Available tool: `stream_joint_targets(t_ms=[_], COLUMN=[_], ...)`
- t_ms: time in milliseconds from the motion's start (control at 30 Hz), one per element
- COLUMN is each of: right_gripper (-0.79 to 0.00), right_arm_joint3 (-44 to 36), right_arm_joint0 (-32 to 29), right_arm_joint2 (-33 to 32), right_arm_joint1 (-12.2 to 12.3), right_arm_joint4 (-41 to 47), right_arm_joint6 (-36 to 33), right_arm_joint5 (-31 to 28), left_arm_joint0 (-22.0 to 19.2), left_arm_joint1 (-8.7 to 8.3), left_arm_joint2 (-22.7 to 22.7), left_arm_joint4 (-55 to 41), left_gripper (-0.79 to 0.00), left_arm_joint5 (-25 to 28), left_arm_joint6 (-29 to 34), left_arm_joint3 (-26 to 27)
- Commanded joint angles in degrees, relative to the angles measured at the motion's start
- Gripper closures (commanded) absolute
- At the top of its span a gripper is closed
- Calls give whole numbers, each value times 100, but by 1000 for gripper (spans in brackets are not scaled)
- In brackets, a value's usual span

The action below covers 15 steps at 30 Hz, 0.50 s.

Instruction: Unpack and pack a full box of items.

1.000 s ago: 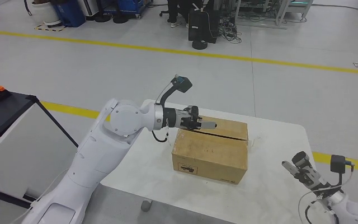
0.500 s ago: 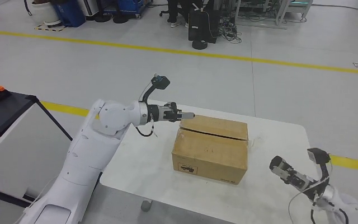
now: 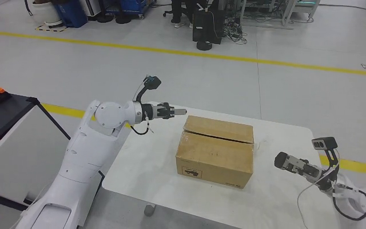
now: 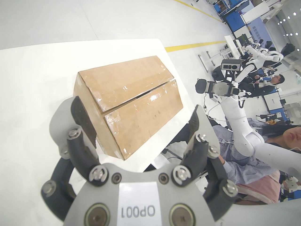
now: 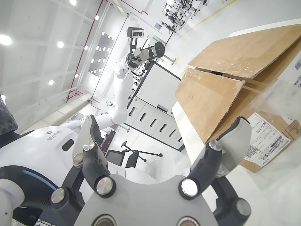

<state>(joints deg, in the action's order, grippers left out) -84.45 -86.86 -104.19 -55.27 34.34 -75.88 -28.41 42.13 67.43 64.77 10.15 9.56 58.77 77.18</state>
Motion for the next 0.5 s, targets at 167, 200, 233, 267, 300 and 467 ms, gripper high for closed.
stream_joint_targets(t_ms=[167,200,233,267,300,467], right_gripper=[-785,-785,-785,-785,-785,-785], right_arm_joint3=[-5,-5,-5,-5,-5,-72], right_arm_joint0=[-7,-7,-7,-7,-7,-29], right_arm_joint2=[-7,-7,-7,-7,-7,55], right_arm_joint1=[-1,-1,-1,-1,-1,-5], right_arm_joint4=[2,2,2,2,2,-27], right_arm_joint6=[2,2,2,2,2,78], right_arm_joint5=[-2,-2,-2,-2,-2,115], left_arm_joint0=[2,2,2,2,2,77], left_arm_joint1=[0,0,0,0,0,-14], left_arm_joint2=[2,2,2,2,2,21], left_arm_joint4=[-7,-7,-7,-7,-7,157], left_gripper=[-785,-785,-785,-785,-785,-785], left_arm_joint5=[2,2,2,2,2,-110], left_arm_joint6=[-2,-2,-2,-2,-2,-263], left_arm_joint3=[2,2,2,2,2,-5])
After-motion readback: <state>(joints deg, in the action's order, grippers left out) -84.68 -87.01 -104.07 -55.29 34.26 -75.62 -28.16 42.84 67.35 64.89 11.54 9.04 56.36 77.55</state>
